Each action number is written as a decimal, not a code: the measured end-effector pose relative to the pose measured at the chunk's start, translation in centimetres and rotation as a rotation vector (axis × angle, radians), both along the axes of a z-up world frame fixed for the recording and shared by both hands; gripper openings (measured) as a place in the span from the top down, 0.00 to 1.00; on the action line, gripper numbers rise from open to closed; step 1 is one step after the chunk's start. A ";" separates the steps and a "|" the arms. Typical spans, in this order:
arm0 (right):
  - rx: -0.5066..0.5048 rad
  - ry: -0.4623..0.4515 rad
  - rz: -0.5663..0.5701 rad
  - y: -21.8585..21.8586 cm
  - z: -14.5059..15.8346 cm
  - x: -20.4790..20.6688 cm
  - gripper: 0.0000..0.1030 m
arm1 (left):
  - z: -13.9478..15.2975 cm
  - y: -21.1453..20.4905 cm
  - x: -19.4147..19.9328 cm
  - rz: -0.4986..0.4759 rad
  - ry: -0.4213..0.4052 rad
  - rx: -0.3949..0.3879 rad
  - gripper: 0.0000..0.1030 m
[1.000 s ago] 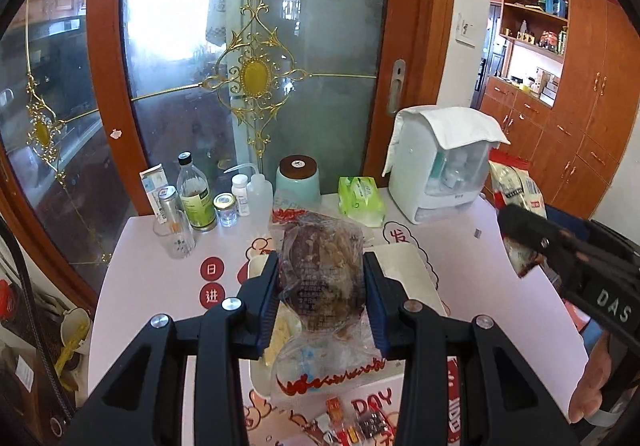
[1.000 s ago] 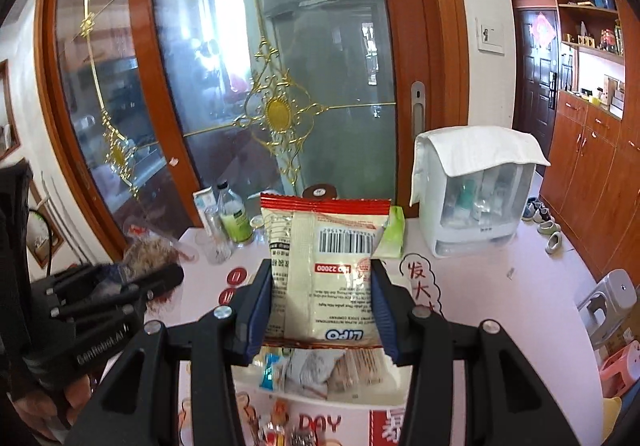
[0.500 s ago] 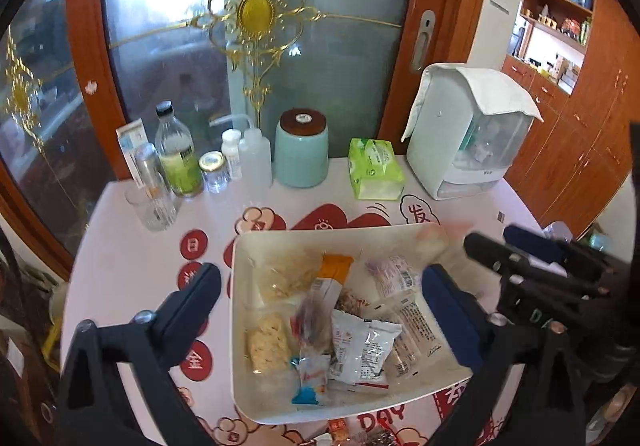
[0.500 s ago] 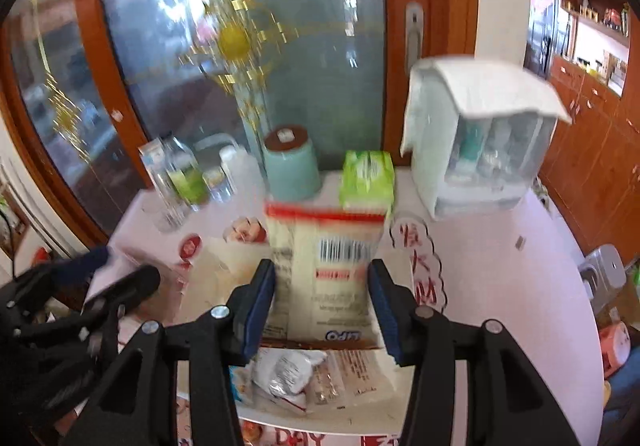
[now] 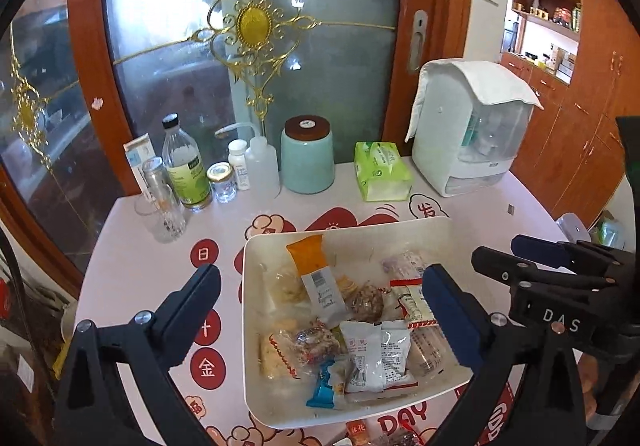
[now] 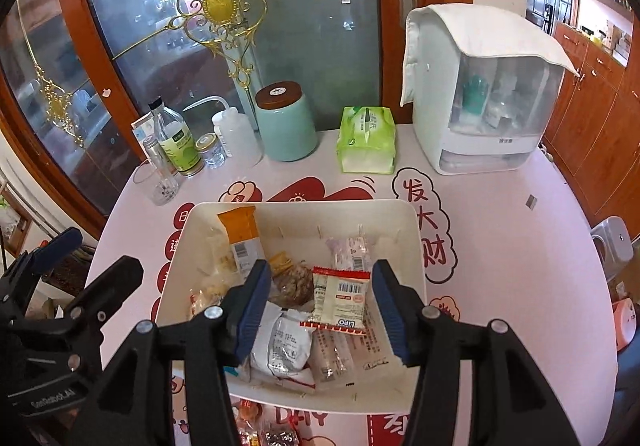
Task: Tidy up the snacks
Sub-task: 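Move both tools back to the remaining snacks beside the tray, then grasp the brown chocolate pack with the left tool while the right tool grasps the dark nut bag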
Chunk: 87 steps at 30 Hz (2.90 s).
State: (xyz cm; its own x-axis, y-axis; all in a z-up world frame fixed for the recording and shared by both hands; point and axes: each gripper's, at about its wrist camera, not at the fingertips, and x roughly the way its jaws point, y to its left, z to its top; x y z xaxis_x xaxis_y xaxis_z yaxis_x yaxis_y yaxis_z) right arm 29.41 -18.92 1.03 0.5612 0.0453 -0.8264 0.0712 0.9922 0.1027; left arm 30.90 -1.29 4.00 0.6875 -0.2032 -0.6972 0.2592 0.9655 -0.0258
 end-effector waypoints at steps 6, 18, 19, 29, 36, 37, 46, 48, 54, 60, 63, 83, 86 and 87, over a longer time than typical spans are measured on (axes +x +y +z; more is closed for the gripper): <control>0.024 -0.013 0.010 0.2 0.8 -1.3 0.48 | 1.0 -0.2 -1.9 0.000 -0.059 0.009 0.03; 0.038 -0.063 0.027 0.2 3.4 -6.3 0.48 | 2.6 0.2 -6.1 0.016 -0.038 0.003 0.03; 0.035 -0.067 0.027 0.1 3.5 -6.7 0.48 | 2.7 0.3 -6.6 0.015 -0.032 -0.008 0.03; 0.002 -0.101 0.043 0.5 4.4 -12.0 0.48 | 2.5 1.3 -11.4 0.025 -0.027 -0.010 0.02; 0.015 -0.077 0.109 1.6 2.7 -14.5 0.48 | 0.2 2.9 -13.6 0.074 0.031 -0.046 0.03; 0.017 -0.070 0.117 1.7 2.3 -14.7 0.48 | -0.4 3.1 -13.9 0.080 0.042 -0.044 0.03; 0.026 0.090 0.160 2.4 -6.0 -15.6 0.48 | -9.2 5.0 -14.7 0.152 0.187 -0.051 0.03; 0.038 0.130 0.165 2.4 -8.1 -15.5 0.48 | -11.7 5.1 -14.9 0.164 0.239 -0.050 0.03; 0.077 0.238 0.186 3.4 -13.5 -14.9 0.48 | -17.4 5.5 -14.8 0.184 0.355 -0.040 0.07; 0.086 0.297 0.210 4.6 -16.6 -13.8 0.48 | -19.8 6.4 -14.5 0.209 0.405 -0.046 0.07; 0.094 0.319 0.217 5.2 -17.7 -13.3 0.48 | -20.3 6.8 -14.2 0.214 0.418 -0.058 0.07; 0.064 0.291 0.153 3.7 -18.9 -14.7 0.59 | -23.4 3.8 -11.3 0.181 0.489 -0.020 0.13; 0.076 0.289 0.141 3.5 -19.1 -14.8 0.58 | -23.4 3.2 -11.1 0.168 0.468 0.025 0.24; 0.077 0.288 0.139 3.5 -19.1 -14.9 0.58 | -23.4 3.0 -11.1 0.162 0.461 0.038 0.31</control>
